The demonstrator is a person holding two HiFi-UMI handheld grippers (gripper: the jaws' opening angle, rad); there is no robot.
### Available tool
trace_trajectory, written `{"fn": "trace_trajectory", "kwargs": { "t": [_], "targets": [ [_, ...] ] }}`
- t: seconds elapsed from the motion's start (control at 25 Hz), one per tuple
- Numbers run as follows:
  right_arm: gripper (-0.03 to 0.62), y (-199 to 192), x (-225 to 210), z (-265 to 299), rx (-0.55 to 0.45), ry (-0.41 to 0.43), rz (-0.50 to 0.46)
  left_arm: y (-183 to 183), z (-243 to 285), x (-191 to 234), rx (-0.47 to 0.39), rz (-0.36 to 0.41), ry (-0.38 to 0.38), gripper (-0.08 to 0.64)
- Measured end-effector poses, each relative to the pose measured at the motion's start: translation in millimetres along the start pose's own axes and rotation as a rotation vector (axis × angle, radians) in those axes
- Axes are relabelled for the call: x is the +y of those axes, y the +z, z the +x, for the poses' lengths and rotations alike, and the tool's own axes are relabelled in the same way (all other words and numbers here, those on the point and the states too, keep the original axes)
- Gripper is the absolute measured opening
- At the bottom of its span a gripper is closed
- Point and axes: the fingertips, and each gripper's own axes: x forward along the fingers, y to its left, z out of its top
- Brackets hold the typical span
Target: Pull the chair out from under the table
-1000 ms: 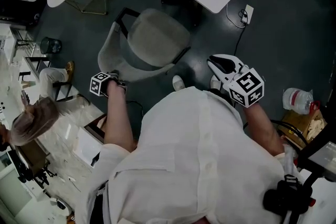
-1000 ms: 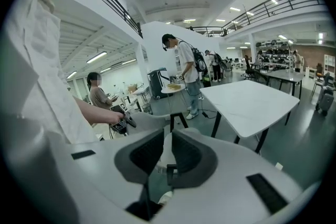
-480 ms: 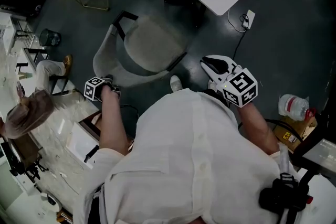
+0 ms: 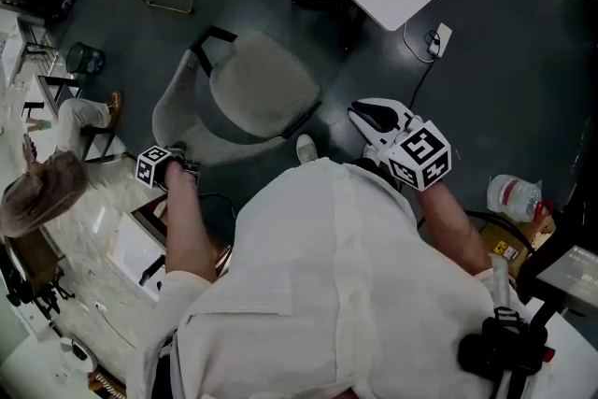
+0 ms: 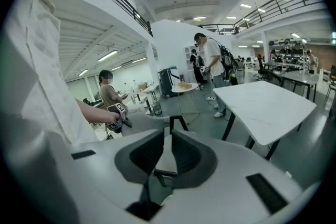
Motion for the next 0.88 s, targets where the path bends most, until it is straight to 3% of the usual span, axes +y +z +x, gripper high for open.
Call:
{"fn": "trace_trajectory", "kwargs": {
  "t": [0.88],
  "targets": [
    [0.043,-3.2,0.0,13.4,0.021,0.046,-0.01,13.4,-12.7,38.2,-0.008,0.013,0.024,0.094]
  ]
}}
